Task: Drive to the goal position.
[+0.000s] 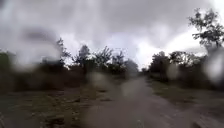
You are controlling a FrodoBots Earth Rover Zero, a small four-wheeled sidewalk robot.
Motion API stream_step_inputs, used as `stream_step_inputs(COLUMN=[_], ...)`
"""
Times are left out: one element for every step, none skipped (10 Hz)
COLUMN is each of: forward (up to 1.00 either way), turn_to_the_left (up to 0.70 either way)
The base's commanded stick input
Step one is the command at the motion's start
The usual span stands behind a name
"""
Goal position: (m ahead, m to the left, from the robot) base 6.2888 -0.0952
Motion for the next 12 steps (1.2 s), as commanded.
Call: stream_step_inputs(forward=[0.45, 0.45, 0.45, 0.45, 0.45, 0.45, 0.45, 0.45, 0.45, 0.45, 0.45, 0.45], turn_to_the_left=[0.00, 0.00, 0.00, 0.00, 0.00, 0.00, 0.00, 0.00, 0.00, 0.00, 0.00, 0.00])
